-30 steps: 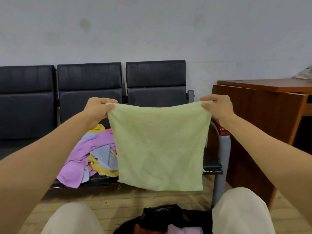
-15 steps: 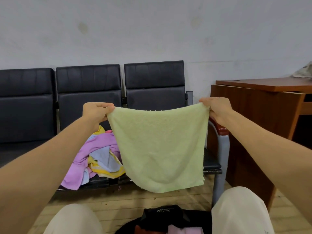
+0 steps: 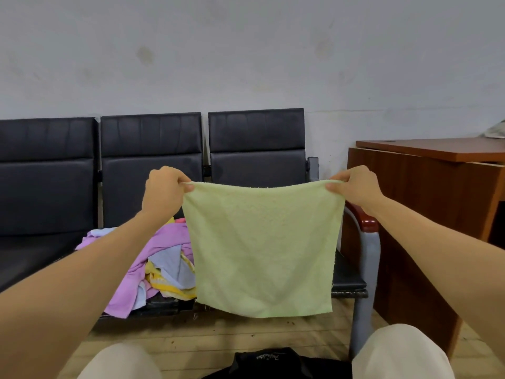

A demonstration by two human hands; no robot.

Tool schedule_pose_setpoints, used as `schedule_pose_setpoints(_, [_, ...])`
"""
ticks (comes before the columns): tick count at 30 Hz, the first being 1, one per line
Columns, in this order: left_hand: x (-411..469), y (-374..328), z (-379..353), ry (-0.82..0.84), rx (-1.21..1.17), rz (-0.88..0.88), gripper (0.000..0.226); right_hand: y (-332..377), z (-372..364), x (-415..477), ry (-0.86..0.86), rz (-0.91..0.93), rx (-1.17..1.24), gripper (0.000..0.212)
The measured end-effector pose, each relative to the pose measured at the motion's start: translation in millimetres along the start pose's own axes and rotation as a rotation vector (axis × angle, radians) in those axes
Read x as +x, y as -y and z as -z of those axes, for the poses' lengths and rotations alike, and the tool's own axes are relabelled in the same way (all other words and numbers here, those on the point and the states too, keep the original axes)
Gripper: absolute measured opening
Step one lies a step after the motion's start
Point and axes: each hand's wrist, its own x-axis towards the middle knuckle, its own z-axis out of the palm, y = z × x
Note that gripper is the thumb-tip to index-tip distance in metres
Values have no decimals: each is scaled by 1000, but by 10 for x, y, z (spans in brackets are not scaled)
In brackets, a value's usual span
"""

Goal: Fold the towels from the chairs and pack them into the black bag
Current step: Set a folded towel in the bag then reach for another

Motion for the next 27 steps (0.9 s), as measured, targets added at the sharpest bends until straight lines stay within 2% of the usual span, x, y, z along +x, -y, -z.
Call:
schedule_pose_setpoints(3, [44, 4, -55, -29, 2, 14, 15, -8, -47, 96, -39, 84, -147, 21])
schedule_pose_setpoints(7, [133, 29, -170, -59, -29, 73, 13, -15, -135, 271, -143, 83, -199, 19])
schedule_pose_setpoints(9, [179, 38, -247, -49, -74, 105, 10, -20, -201, 368, -129, 99, -221, 21])
schedule_pose_setpoints(11, [223, 55, -346, -26, -176, 173, 6, -58, -310, 461, -108, 115, -202, 20])
schedule_pose_setpoints(14, [294, 91, -531, 24, -458, 363, 4, -158, -508, 600, -91, 108, -131, 19])
schedule_pose_setpoints(16, [328, 128, -717, 40, -540, 422, 4, -242, -612, 698, -71, 67, -86, 15])
schedule_pose_setpoints(22, [381, 336, -1249, 48, -490, 453, 6, -573, -1051, 963, -58, 43, -21, 15])
schedule_pose_setpoints(27, [184, 580, -1709, 96, -467, 496, 11, -958, -1518, 881, -45, -53, 54, 19])
